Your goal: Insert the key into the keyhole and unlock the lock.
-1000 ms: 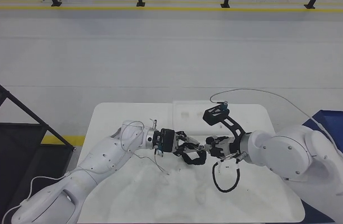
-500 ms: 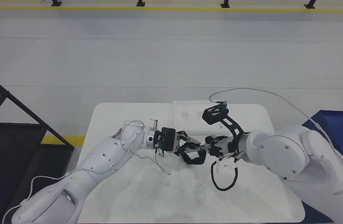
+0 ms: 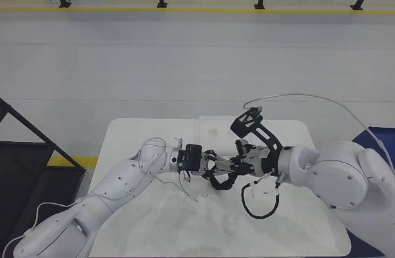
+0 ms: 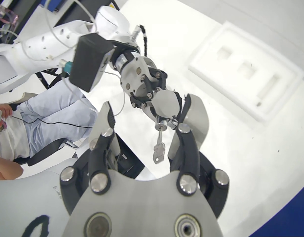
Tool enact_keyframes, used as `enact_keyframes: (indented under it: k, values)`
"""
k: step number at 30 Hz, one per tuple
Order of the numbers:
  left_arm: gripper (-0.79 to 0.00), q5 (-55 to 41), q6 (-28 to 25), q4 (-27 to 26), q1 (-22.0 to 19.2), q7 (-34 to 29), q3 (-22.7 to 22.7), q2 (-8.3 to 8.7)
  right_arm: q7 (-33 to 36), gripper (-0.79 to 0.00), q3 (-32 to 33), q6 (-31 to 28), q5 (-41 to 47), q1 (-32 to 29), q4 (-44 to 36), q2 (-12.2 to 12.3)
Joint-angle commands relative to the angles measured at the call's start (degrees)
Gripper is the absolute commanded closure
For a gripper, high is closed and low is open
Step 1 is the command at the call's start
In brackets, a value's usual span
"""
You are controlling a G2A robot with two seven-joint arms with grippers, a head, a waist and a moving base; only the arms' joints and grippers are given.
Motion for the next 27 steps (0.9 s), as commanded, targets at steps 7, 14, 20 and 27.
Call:
enact_keyframes:
  k: [7, 14, 20, 27]
  values:
    - [0.0, -14.33, -10.88, 0.03, -0.7, -10.87, -0.96, 1.26, 1.81, -0.785, 6.6, -15.8, 0.0, -5.13, -0.6, 1.64]
    - [0.0, -20.73, -14.09, -0.12, -3.01, -15.17, 2.34, 2.95, -0.53, -0.785, 11.03, -20.33, -3.18, -11.58, 0.26, 2.73]
    - [0.0, -29.36, -14.09, -0.72, -6.23, -20.24, 7.06, 4.6, -1.0, -0.785, 11.3, -20.36, -3.22, -11.83, 0.49, 2.76]
    - [0.0, -43.05, -14.09, -2.13, -10.1, -31.28, 11.99, 5.41, -2.7, -0.785, 11.09, -21.59, -2.43, -12.67, 0.77, 2.69]
